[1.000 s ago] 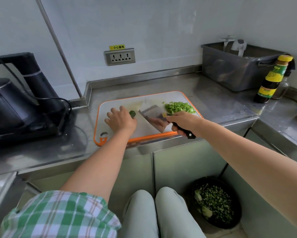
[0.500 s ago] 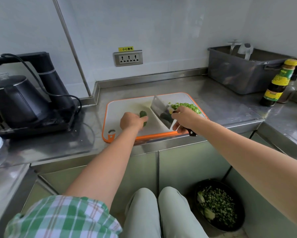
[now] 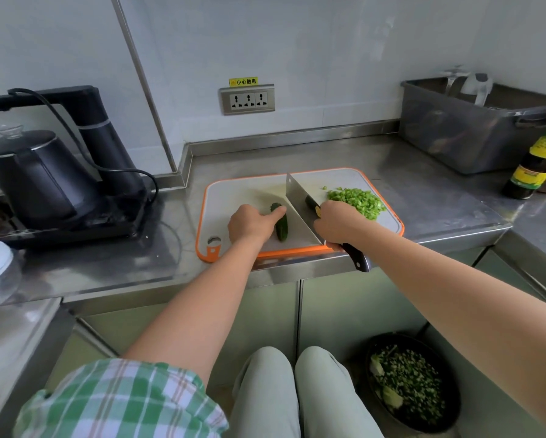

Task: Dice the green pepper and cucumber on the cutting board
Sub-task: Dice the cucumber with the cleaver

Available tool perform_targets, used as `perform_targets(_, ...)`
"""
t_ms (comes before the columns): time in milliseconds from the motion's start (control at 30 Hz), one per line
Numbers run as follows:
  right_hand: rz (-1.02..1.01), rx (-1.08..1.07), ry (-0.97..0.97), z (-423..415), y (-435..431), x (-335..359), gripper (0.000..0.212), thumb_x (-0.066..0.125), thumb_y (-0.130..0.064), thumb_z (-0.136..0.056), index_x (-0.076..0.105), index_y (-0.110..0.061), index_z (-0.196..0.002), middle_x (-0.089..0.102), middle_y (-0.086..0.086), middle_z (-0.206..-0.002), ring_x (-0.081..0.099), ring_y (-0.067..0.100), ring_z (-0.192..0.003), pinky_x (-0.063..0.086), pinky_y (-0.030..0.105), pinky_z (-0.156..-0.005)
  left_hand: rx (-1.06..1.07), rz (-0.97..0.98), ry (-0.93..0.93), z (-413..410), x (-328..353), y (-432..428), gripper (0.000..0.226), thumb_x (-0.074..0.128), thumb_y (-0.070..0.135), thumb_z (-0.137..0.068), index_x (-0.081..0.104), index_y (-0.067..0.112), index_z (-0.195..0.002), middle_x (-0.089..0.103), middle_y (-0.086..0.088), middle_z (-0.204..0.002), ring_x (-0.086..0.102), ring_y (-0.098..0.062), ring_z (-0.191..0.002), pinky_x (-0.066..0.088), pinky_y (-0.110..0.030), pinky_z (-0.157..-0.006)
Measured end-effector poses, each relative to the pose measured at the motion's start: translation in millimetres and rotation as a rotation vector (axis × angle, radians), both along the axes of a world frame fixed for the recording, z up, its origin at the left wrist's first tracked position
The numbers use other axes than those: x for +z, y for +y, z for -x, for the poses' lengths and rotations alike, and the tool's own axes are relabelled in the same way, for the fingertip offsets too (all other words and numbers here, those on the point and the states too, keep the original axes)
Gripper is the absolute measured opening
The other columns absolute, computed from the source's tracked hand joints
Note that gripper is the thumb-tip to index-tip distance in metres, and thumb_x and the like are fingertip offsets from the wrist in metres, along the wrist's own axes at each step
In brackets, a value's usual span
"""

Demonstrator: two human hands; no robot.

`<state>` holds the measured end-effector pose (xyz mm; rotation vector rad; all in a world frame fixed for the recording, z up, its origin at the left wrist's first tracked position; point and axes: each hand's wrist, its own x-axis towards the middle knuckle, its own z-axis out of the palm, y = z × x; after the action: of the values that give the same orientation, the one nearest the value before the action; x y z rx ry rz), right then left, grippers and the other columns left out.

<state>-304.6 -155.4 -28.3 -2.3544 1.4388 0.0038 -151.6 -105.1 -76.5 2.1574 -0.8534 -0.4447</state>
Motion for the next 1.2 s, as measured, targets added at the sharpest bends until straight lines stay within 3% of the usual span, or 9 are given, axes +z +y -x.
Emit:
perform_targets(133,0.034,0.019,0.000,-1.8,-1.1,-3.6,0.013,0.042,-0.005,-0.087,0.043,-0.007,-0.074,0.052,0.009,-0.063,0.049,0.022,-0.053,0.036,0.025,-0.045,-0.009,-0.048,-0.026,3.0,5.5,-9.6,0.056,0.072,0.060,-0.070,0.068,0.006,-0.083,0.070,-0.007,-0.081,0.066,-0.028,-0.079,0.039,-0.027,-0.058)
perform_targets(233,0.009,0.003,-0.011,-0.7,-1.7,-3.2,0.004,0.043,-0.003,-0.088,0.046,-0.002,-0.088,0.052,0.011,-0.065,0.049,0.023,-0.053,0.038,0.026,-0.045,-0.041,-0.077,-0.008,9.2,9.6,-19.5,0.045,0.071,0.047,-0.073,0.066,0.007,-0.091,0.070,-0.010,-0.088,0.067,-0.030,-0.084,0.049,-0.028,-0.066)
perform_targets(367,-0.049,-0.014,-0.072,2.7,-1.7,-2.2,0.007,0.042,-0.002,-0.087,0.048,0.001,-0.090,0.055,0.014,-0.067,0.051,0.025,-0.054,0.041,0.028,-0.047,-0.013,-0.050,0.048,9.9,9.2,-23.2,0.036,0.066,0.043,-0.077,0.064,0.007,-0.085,0.068,-0.009,-0.076,0.068,-0.028,-0.071,0.055,-0.029,-0.070)
perform_targets(467,-0.098,-0.041,-0.114,5.8,-2.9,-0.4,0.014,0.044,0.001,-0.082,0.057,0.005,-0.086,0.066,0.022,-0.074,0.056,0.028,-0.055,0.044,0.028,-0.048,0.021,0.033,0.201,4.2,5.5,-21.0,0.024,0.067,0.031,-0.082,0.063,0.007,-0.080,0.065,-0.004,-0.065,0.069,-0.024,-0.057,0.057,-0.029,-0.071)
perform_targets(667,-0.261,-0.124,-0.361,7.2,2.6,10.9,0.009,0.040,-0.010,-0.097,0.047,-0.003,-0.097,0.055,0.012,-0.067,0.049,0.019,-0.042,0.039,0.021,-0.039,0.077,0.188,0.472,-8.6,0.1,-17.2,0.021,0.080,0.008,-0.075,0.062,0.000,-0.082,0.070,-0.017,-0.086,0.070,-0.027,-0.065,0.060,-0.043,-0.072)
perform_targets(767,-0.268,-0.078,-0.327,4.5,8.9,23.4,0.011,0.038,-0.006,-0.095,0.048,-0.003,-0.097,0.055,0.012,-0.064,0.049,0.018,-0.040,0.039,0.020,-0.038,0.083,0.220,0.562,-10.4,-0.5,-14.7,0.021,0.079,0.004,-0.076,0.062,-0.002,-0.087,0.068,-0.014,-0.083,0.067,-0.019,-0.050,0.060,-0.042,-0.074)
perform_targets(933,-0.226,-0.003,-0.252,-4.7,15.0,30.4,0.016,0.041,-0.008,-0.095,0.053,0.002,-0.096,0.057,0.013,-0.064,0.049,0.019,-0.039,0.041,0.023,-0.040,0.079,0.242,0.598,-11.6,-6.5,-16.5,0.017,0.078,0.002,-0.077,0.061,0.001,-0.073,0.067,-0.012,-0.080,0.063,-0.012,-0.040,0.060,-0.040,-0.075)
perform_targets(1033,-0.216,0.001,-0.189,-9.0,17.6,33.4,0.018,0.042,-0.008,-0.095,0.054,0.004,-0.090,0.057,0.017,-0.068,0.048,0.022,-0.043,0.042,0.026,-0.044,0.095,0.250,0.583,-13.0,-11.3,-19.7,0.019,0.079,0.005,-0.076,0.062,0.003,-0.068,0.068,-0.010,-0.075,0.064,-0.013,-0.043,0.060,-0.041,-0.078)
perform_targets(1200,-0.219,-0.001,-0.129,-9.5,19.0,36.9,0.019,0.042,-0.008,-0.094,0.052,0.002,-0.082,0.056,0.015,-0.064,0.048,0.022,-0.044,0.041,0.025,-0.045,0.119,0.245,0.593,-14.8,-13.7,-21.1,0.021,0.081,0.009,-0.075,0.063,0.004,-0.066,0.067,-0.006,-0.067,0.071,-0.026,-0.068,0.059,-0.041,-0.081)
